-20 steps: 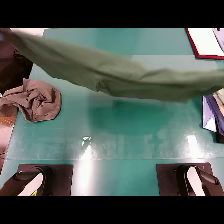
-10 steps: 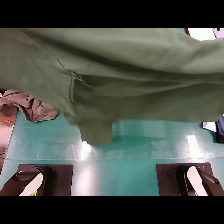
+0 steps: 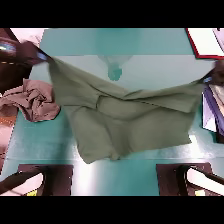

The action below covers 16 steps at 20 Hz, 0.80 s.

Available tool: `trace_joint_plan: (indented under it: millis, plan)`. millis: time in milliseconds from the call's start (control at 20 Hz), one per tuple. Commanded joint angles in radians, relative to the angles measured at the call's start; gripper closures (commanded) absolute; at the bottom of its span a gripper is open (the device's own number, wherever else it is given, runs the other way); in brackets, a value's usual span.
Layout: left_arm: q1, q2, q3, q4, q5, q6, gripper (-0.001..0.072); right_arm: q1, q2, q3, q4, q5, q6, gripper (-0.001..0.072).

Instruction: Fold the shirts.

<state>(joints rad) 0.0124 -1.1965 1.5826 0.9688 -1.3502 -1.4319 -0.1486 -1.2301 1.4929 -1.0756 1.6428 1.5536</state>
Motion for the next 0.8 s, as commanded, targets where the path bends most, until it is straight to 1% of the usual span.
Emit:
trace_joint_plan:
  millis: [0, 50, 150, 200, 250, 300, 350, 400, 450, 500, 550, 650, 750]
  plan:
    - [0.001, -0.232, -0.088, -0.019, 0.13, 0.068, 0.0678, 0.031, -0.156, -0.212, 0.003, -0.253, -0.044, 0.0701]
    - [0.001, -0.276, -0.088, -0.034, 0.161, 0.081, 0.0678, 0.02, -0.182, -0.227, 0.003, -0.306, -0.044, 0.07]
    - [0.001, -0.324, -0.088, -0.038, 0.196, 0.077, 0.0668, 0.009, -0.222, -0.218, 0.01, -0.382, -0.044, 0.0696]
    - [0.001, -0.326, -0.088, -0.025, 0.202, 0.077, 0.04, 0.003, -0.234, -0.197, 0.01, -0.397, -0.045, 0.0586]
    - [0.002, -0.323, -0.082, -0.009, 0.195, 0.077, 0.0123, -0.009, -0.243, -0.168, 0.01, -0.393, -0.045, 0.0275]
    - [0.013, -0.319, -0.067, 0.007, 0.143, 0.07, 0.0101, -0.024, -0.251, -0.124, 0.009, -0.358, -0.047, 0.0204]
    - [0.032, -0.317, -0.053, 0.021, 0.073, 0.071, 0.0101, -0.041, -0.247, -0.089, 0.009, -0.323, -0.074, 0.0223]
    - [0.054, -0.306, -0.059, 0.026, 0.009, 0.071, 0.0102, -0.062, -0.223, -0.076, 0.01, -0.291, -0.103, 0.0291]
    - [0.072, -0.279, -0.095, 0.035, -0.015, 0.078, 0.0103, -0.085, -0.187, -0.087, 0.008, -0.275, -0.122, 0.029]
    - [0.092, -0.227, -0.171, 0.055, -0.003, 0.08, 0.0172, -0.113, -0.141, -0.12, 0.011, -0.259, -0.13, 0.0291]
    - [0.103, -0.166, -0.269, 0.061, 0.027, 0.092, 0.0216, -0.139, -0.093, -0.171, 0.011, -0.238, -0.144, 0.029]
    - [0.11, -0.04, -0.496, 0.049, 0.068, 0.106, 0.0213, -0.183, -0.011, -0.284, 0.011, -0.199, -0.165, 0.029]
    - [0.11, 0.056, -0.713, 0.026, 0.097, 0.108, 0.0213, -0.215, 0.06, -0.398, 0.011, -0.206, -0.186, 0.029]
